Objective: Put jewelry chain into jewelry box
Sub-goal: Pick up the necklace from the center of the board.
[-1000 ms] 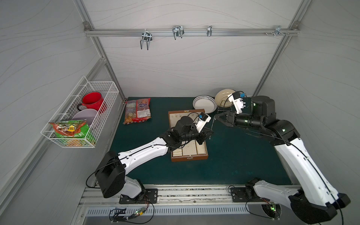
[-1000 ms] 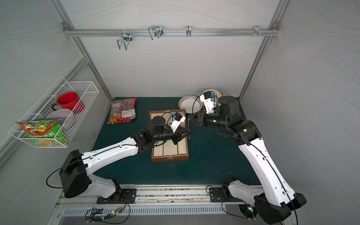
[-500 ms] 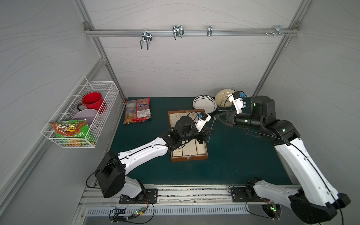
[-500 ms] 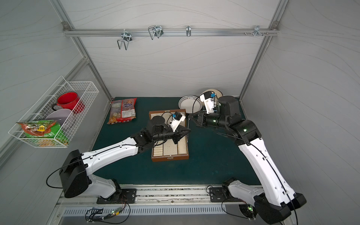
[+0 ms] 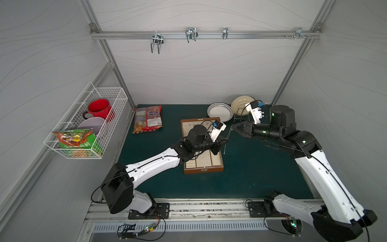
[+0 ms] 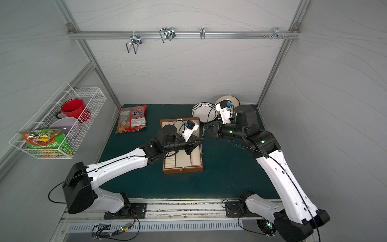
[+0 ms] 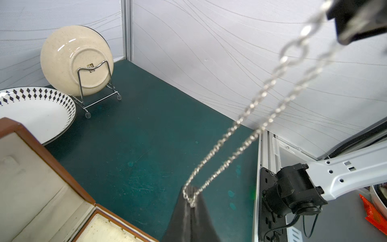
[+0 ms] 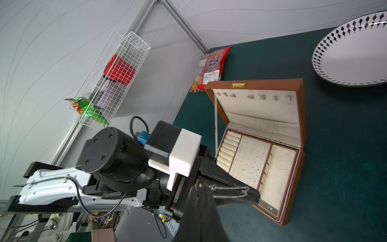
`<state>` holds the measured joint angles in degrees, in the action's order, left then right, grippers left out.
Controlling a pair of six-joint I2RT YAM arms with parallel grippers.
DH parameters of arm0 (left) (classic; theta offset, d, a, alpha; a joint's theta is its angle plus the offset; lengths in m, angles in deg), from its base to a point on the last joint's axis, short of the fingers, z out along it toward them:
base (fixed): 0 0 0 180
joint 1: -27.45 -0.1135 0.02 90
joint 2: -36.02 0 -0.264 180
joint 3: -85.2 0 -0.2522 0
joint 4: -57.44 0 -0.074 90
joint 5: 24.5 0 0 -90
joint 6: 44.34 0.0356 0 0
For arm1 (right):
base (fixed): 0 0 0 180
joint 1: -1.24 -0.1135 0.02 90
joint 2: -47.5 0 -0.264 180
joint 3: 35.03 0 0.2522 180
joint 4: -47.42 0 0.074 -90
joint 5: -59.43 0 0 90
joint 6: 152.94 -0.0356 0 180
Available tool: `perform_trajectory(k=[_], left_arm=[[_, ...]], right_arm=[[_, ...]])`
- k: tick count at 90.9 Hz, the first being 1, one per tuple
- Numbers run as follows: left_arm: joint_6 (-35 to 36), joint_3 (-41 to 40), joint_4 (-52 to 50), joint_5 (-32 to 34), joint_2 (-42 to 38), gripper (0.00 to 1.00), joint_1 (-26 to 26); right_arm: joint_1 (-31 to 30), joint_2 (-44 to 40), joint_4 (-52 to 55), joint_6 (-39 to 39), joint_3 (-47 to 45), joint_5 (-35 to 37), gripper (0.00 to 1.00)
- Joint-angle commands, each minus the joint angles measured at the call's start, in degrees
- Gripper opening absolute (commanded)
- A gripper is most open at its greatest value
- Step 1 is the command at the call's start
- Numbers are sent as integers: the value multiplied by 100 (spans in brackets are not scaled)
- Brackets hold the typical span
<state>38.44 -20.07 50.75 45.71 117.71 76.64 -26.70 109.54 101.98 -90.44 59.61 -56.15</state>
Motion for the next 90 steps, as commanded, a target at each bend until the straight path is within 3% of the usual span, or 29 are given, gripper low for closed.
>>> perform_trajectory(k=[1, 21, 34, 38, 45, 58, 90], left_arm=[[369, 367, -801, 318, -259, 0, 12], [1144, 555, -2431, 929, -625, 0, 3], [1537, 723, -3319, 1366, -738, 0, 3], [1649, 773, -3572, 1481, -767, 0, 3], [1802, 848, -3875, 1710, -847, 0, 4], [1965, 927, -4355, 1962, -1013, 0, -99], [1988, 924, -5092, 1684, -1632, 0, -892]], right_arm=[[142, -176, -298, -18, -336, -66, 0], [147, -288, -1288, -137, -1486, -435, 0], [-95, -167, -1806, -118, -1996, -342, 8], [-167, -96, -1957, -102, -2127, -272, 13], [-281, 57, -2144, -49, -2255, -111, 38], [-468, 389, -2390, 123, -2306, 226, 51], [-858, 1319, -2674, -96, -1932, 1317, 52]])
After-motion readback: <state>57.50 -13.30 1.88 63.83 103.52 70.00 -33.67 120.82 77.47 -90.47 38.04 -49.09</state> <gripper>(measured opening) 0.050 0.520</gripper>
